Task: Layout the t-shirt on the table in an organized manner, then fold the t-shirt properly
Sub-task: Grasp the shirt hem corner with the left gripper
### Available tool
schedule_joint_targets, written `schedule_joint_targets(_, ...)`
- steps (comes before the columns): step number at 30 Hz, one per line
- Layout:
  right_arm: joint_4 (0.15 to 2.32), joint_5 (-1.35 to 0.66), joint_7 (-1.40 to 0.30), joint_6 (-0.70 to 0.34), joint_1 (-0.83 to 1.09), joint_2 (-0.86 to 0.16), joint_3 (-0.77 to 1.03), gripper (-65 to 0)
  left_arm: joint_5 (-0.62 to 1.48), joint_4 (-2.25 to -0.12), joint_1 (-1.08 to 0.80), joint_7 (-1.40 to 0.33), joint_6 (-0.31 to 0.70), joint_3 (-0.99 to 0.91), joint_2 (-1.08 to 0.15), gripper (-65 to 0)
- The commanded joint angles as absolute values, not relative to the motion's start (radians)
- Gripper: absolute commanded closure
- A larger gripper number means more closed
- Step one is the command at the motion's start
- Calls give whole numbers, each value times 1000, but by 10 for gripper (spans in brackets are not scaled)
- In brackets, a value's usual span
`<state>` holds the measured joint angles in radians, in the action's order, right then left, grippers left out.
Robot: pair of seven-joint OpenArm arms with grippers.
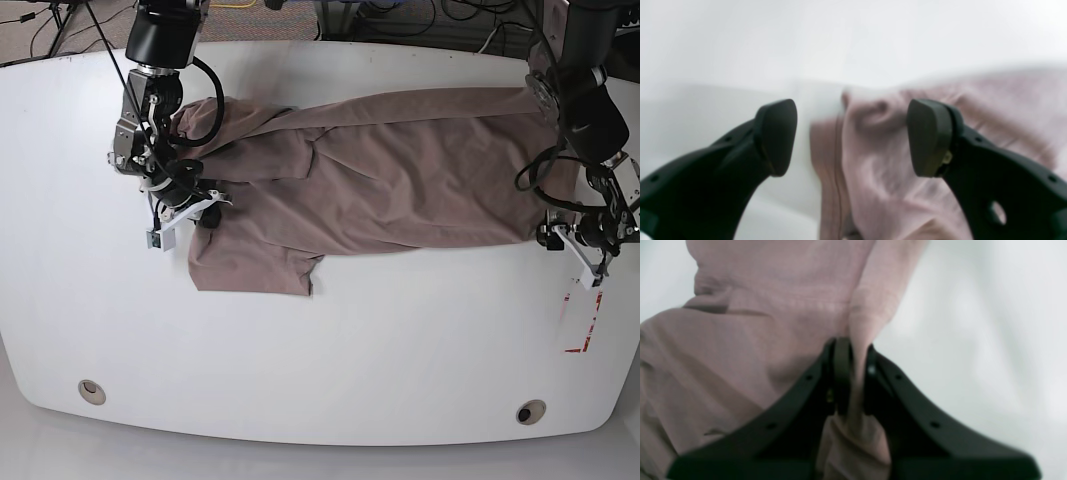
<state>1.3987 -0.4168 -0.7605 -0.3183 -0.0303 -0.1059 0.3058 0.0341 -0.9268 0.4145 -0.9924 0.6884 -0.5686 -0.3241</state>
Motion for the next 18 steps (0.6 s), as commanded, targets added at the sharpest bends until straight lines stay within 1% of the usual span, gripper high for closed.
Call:
schedule_joint_targets(1,1412,-417,-763,-321,-39,-113,306,-55,42,-943,440,-990,690,-570,-344,-486)
schedule_joint_targets(9,1411,-417,-763,-321,-39,-113,306,-55,45,-943,395,-1004,691,-570,-369,-485)
schedule_joint_targets(11,1411,-417,-763,-321,-41,-113,306,-55,45,-943,384,-1004,698,-570,-367,-468)
schedule_joint_targets(12,1411,-417,-763,-321,-42,-111,306,-55,45,-943,380,-1004,698,-570,-366,-444)
schedule_joint_targets(14,1411,-417,-763,-321,-42,-111,306,-55,45,-943,377,-1006,698,-568,-366,-374)
schedule_joint_targets(18,1409,-417,-763,-321,-42,-108,306,-55,44,-943,375,-1006,698,-565,-361,-128)
